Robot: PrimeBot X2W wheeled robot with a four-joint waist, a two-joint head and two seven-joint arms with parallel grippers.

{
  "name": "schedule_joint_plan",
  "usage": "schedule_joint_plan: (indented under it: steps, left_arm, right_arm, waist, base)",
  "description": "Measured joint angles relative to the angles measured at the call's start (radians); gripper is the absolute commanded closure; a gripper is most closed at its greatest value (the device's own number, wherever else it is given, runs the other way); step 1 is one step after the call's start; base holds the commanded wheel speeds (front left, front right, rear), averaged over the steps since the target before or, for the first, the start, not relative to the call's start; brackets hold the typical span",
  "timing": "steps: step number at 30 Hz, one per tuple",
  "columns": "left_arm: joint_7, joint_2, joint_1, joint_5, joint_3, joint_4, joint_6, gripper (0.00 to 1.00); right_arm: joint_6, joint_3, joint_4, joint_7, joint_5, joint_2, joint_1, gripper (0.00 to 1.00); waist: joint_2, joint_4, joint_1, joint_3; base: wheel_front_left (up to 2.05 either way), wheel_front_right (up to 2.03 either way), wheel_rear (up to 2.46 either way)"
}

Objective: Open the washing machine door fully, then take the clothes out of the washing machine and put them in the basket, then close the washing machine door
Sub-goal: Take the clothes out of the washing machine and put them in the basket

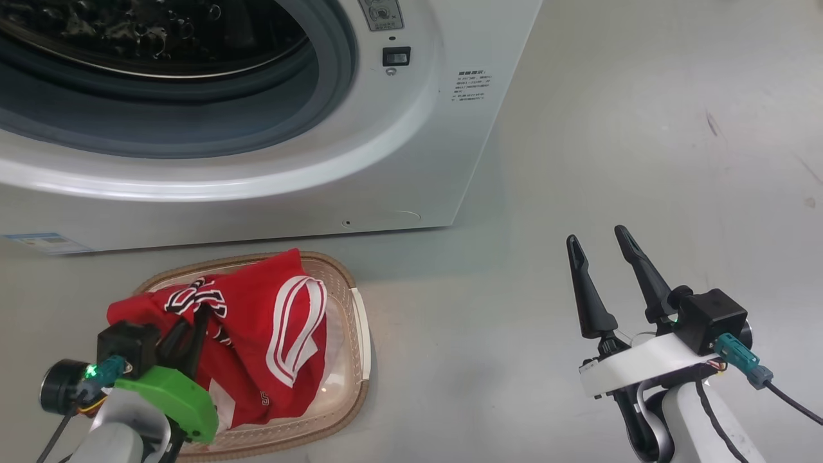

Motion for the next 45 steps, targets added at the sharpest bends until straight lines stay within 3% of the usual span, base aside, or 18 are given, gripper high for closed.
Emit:
schedule_joint_plan:
  steps: [14,33,45]
  left_arm:
    - [0.091,0.018,-0.010,-0.016,0.007,0.187,0.000,1.00]
    - [0.147,0.039,-0.167,-0.028,0.031,0.384,0.012,1.00]
    - [0.173,0.033,-0.207,0.008,-0.002,0.478,0.012,1.00]
  right_arm:
    - [0.001,0.029,-0.022,0.000,0.001,0.000,-0.022,0.00]
    - [-0.003,0.076,-0.049,0.000,0.035,0.000,-0.070,0.00]
    - [-0.021,0.082,-0.050,0.000,0.036,0.001,-0.077,0.00]
  waist:
    - [0.0000,-0.066,0.0000,0.082]
    - [0.0000,-0.200,0.0000,0.213]
    - [0.0000,-0.221,0.0000,0.245]
  base:
    - [0.00,0.00,0.00]
    - [0.00,0.00,0.00]
    - [0.00,0.00,0.00]
